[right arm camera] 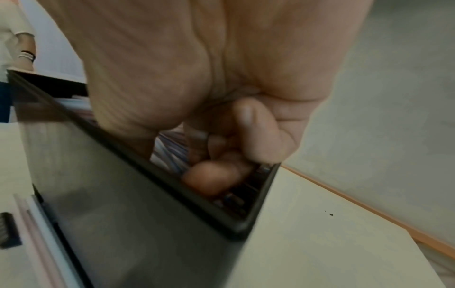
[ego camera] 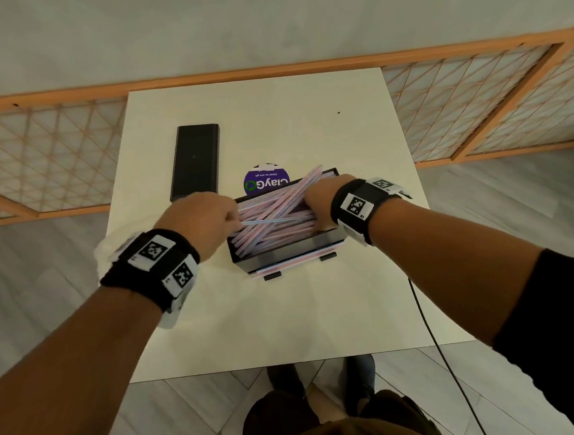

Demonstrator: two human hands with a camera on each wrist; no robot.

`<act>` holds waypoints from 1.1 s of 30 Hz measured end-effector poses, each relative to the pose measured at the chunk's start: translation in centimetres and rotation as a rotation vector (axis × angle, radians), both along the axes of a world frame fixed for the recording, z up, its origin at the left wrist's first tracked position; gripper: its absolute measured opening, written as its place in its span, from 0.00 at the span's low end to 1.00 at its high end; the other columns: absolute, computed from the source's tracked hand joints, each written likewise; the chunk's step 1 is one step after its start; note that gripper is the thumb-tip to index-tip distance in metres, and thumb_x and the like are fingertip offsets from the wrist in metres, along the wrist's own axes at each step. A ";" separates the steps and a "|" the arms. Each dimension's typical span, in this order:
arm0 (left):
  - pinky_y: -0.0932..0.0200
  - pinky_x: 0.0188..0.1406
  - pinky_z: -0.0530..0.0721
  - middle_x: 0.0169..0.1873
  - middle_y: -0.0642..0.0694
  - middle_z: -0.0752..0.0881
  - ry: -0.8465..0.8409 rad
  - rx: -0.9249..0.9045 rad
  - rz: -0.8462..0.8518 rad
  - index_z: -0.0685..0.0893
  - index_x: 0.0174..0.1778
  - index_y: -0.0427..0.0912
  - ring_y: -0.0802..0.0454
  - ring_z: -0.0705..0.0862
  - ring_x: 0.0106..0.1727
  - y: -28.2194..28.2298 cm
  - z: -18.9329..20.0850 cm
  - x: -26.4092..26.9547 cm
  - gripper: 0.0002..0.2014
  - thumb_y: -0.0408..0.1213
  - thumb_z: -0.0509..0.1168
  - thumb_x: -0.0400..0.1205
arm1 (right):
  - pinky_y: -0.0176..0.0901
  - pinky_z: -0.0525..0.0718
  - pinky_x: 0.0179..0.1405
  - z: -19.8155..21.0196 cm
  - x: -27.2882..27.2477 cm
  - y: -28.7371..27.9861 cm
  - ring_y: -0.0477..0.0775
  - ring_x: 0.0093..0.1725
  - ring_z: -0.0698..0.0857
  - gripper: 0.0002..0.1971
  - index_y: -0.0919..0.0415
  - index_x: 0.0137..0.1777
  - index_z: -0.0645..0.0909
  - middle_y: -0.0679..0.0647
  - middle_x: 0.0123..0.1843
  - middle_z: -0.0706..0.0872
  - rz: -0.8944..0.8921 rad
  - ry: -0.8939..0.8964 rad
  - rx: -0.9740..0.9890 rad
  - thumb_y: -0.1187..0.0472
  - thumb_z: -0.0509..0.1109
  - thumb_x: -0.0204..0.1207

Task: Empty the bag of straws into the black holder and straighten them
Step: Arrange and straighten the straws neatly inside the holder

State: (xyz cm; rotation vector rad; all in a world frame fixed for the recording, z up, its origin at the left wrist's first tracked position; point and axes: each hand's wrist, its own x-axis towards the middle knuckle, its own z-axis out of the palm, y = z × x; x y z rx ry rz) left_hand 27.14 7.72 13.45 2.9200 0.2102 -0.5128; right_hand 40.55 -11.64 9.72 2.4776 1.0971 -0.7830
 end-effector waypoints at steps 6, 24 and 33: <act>0.50 0.45 0.78 0.43 0.47 0.84 0.023 -0.092 0.067 0.76 0.45 0.47 0.44 0.82 0.46 -2.0 -1.2 -0.1 0.14 0.51 0.73 0.81 | 0.49 0.89 0.44 -0.6 -0.1 0.1 0.57 0.46 0.89 0.09 0.54 0.55 0.86 0.51 0.48 0.90 0.071 -0.059 0.004 0.58 0.73 0.75; 0.60 0.37 0.70 0.49 0.47 0.73 -0.364 -0.235 0.256 0.72 0.48 0.46 0.51 0.73 0.46 -2.0 -3.3 -0.2 0.24 0.55 0.78 0.76 | 0.50 0.81 0.46 3.3 0.2 -0.5 0.63 0.52 0.84 0.15 0.53 0.67 0.80 0.56 0.63 0.78 0.044 -0.093 0.451 0.59 0.66 0.81; 0.47 0.49 0.83 0.53 0.40 0.82 -0.245 -0.102 0.171 0.83 0.62 0.41 0.40 0.83 0.52 -2.1 -4.9 2.3 0.10 0.39 0.66 0.87 | 0.54 0.85 0.56 0.9 0.7 1.6 0.65 0.57 0.86 0.20 0.51 0.76 0.76 0.57 0.69 0.75 -0.003 -0.037 0.391 0.60 0.64 0.84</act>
